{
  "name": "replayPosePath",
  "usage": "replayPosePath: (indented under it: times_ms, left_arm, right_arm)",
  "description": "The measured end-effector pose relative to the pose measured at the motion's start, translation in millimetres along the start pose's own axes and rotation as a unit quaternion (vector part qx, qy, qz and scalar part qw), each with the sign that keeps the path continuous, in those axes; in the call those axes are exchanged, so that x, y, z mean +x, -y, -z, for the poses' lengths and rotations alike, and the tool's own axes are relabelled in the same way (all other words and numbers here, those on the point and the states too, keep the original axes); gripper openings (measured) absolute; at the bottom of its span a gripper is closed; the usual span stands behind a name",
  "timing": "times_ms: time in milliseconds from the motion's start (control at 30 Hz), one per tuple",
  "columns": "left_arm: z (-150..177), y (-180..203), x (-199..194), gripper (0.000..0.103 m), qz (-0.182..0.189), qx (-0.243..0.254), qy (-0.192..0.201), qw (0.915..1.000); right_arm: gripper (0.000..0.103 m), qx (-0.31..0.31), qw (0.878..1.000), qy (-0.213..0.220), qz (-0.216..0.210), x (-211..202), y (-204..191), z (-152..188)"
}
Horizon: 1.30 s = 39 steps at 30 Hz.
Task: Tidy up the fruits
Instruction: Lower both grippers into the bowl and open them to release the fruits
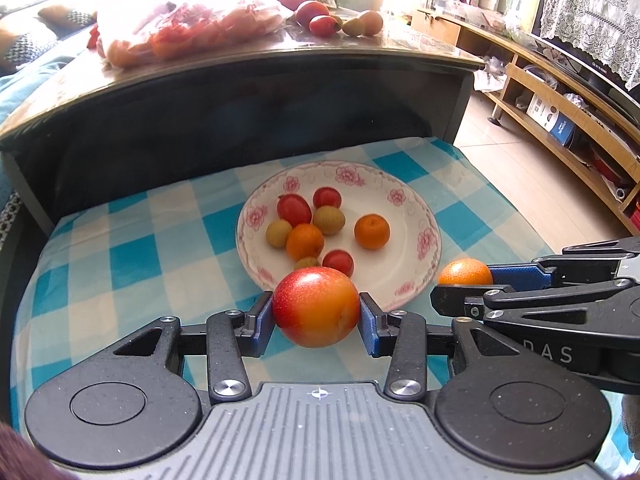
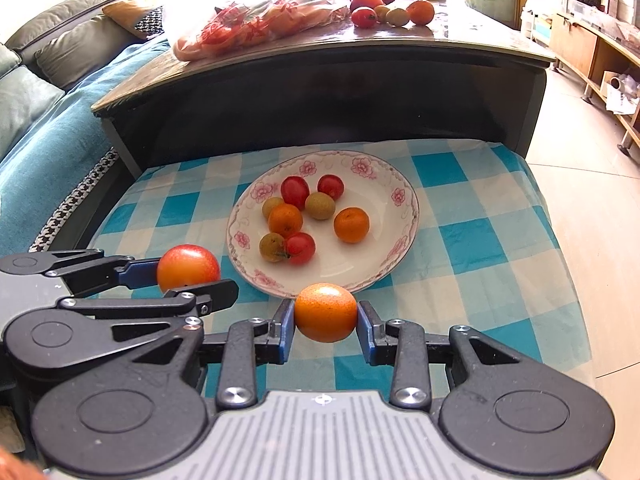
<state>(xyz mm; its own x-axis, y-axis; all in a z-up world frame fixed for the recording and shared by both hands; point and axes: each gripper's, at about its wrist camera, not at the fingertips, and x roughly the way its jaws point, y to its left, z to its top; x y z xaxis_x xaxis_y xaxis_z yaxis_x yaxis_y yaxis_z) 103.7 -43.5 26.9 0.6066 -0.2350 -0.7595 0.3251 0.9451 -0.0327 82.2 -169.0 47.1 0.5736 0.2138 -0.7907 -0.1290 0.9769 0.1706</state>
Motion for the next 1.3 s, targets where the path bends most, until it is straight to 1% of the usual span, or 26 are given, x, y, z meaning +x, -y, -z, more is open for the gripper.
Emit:
replayPosePath:
  times_ms: [200, 400, 733, 867, 1167, 1300]
  left_arm:
    - [-13.0, -2.0, 18.0, 0.050, -0.001, -0.002, -0.004, 1.0000]
    - [-21.6, -5.1, 40.9, 0.050, -0.009, -0.002, -0.015, 0.9998]
    - [-29.2, -13.0, 63.6, 0.050, -0.016, -0.001, -0.024, 0.9996]
    - [-30.7, -13.2, 66.8, 0.050, -0.023, 0.006, -0.023, 0.9995]
    - [-34.2, -10.0, 68.9, 0.051, -0.023, 0.008, -0.023, 0.9995]
    - [-37.4, -11.8, 63.1, 0.054, -0.025, 0.008, -0.017, 0.9995]
  right_arm:
    - [0.037, 0.004, 1.000, 0.004, 0.001, 11.4, 8.1, -13.7]
    - [0.037, 0.006, 1.000, -0.002, 0.001, 34.4, 16.2, -25.2]
    - [0.037, 0.020, 1.000, -0.006, -0.011, 64.5, 27.3, -35.8]
    - [0.037, 0.020, 1.000, -0.005, -0.012, 71.6, 27.7, -37.2]
    - [0.037, 0.027, 1.000, -0.001, -0.013, 77.6, 32.5, -39.3]
    - [0.037, 0.032, 0.999, 0.005, -0.010, 74.4, 35.3, -40.3]
